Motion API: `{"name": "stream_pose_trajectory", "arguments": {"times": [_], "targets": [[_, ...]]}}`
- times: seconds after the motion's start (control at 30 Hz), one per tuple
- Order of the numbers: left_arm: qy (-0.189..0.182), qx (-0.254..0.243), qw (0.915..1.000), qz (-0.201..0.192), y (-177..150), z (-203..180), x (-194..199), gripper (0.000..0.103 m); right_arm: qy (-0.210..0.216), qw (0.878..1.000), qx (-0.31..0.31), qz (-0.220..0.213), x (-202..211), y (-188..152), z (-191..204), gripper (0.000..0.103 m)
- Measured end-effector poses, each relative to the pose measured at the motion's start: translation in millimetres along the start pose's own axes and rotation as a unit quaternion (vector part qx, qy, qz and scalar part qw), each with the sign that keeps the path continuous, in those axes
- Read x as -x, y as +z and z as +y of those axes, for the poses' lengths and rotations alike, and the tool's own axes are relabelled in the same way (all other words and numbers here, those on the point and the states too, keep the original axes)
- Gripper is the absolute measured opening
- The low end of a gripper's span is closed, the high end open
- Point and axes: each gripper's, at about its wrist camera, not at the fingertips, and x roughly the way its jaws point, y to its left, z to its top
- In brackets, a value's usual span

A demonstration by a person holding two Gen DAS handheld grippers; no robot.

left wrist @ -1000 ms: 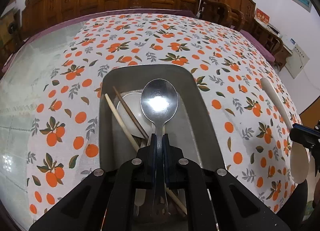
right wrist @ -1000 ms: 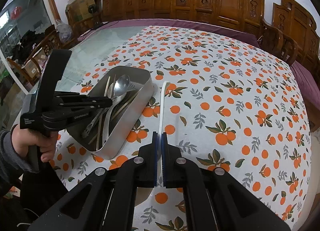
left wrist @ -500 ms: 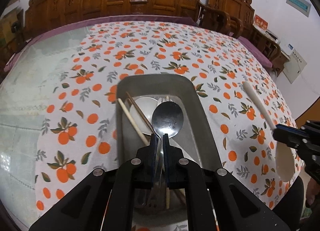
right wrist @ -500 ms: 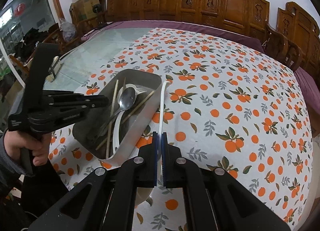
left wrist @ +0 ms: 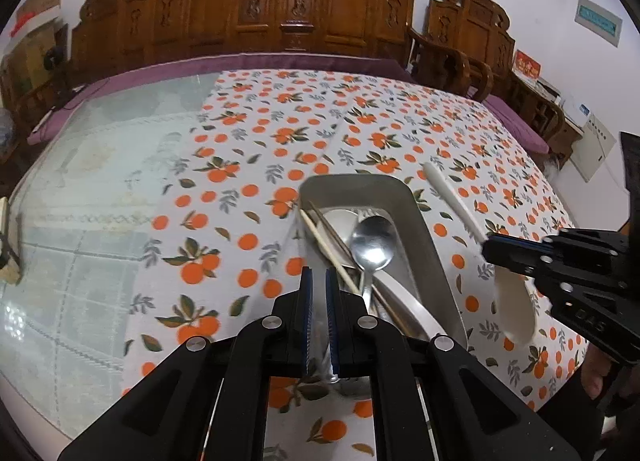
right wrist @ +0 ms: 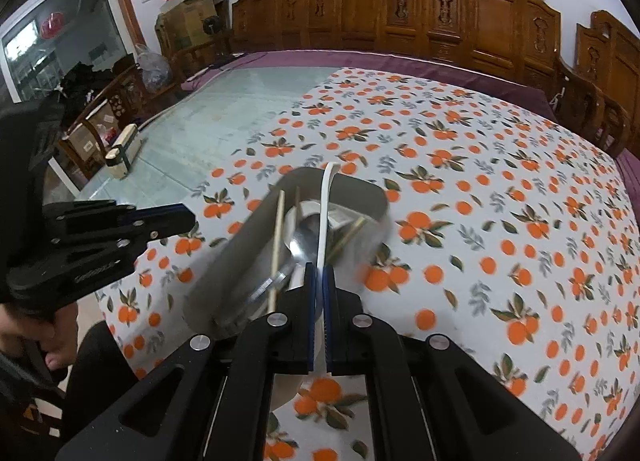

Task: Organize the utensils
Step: 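Lower the white plastic spoon into the tray and open the right tool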

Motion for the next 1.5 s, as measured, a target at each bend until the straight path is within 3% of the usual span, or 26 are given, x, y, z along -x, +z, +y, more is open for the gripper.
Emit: {"name": "stream_pose_trajectory", "arguments": {"times": [0.37, 0.8, 0.9, 0.97, 1.27, 1.33, 1.43, 1.5], "targets": [[0.014, 0.009, 0.9998, -0.012, -2, 20, 21, 0.006, 0.007, 1.000, -0.022, 0.019, -48, 17, 15, 0.004], [0.025, 0.009, 0.9995, -0.018, -6, 27, 38, 0.006, -0.009, 0.999, -0.020, 0.042, -76, 16, 23, 0.005], [0.027, 0.007, 0.9994, -0.021, -6, 26, 41, 0.006, 0.007, 0.999, -0.020, 0.043, -77, 15, 25, 0.010], [0.027, 0.008, 0.9993, -0.022, -5, 26, 43, 0.006, 0.001, 0.999, -0.007, 0.040, -75, 12, 28, 0.023], [0.029, 0.000, 0.9992, -0.027, -7, 13, 52, 0.006, -0.003, 1.000, -0.027, 0.012, -42, 1, 12, 0.023], [0.030, -0.002, 0.9992, -0.028, -8, 7, 54, 0.011, -0.007, 1.000, -0.028, -0.002, -27, -1, 10, 0.025], [0.030, -0.006, 0.9989, -0.035, -9, -2, 60, 0.030, -0.023, 0.999, -0.033, -0.032, 6, -8, 5, 0.040], [0.031, -0.007, 0.9988, -0.039, -9, -8, 63, 0.055, -0.032, 0.997, -0.041, -0.053, 30, -12, 0, 0.053]]}}
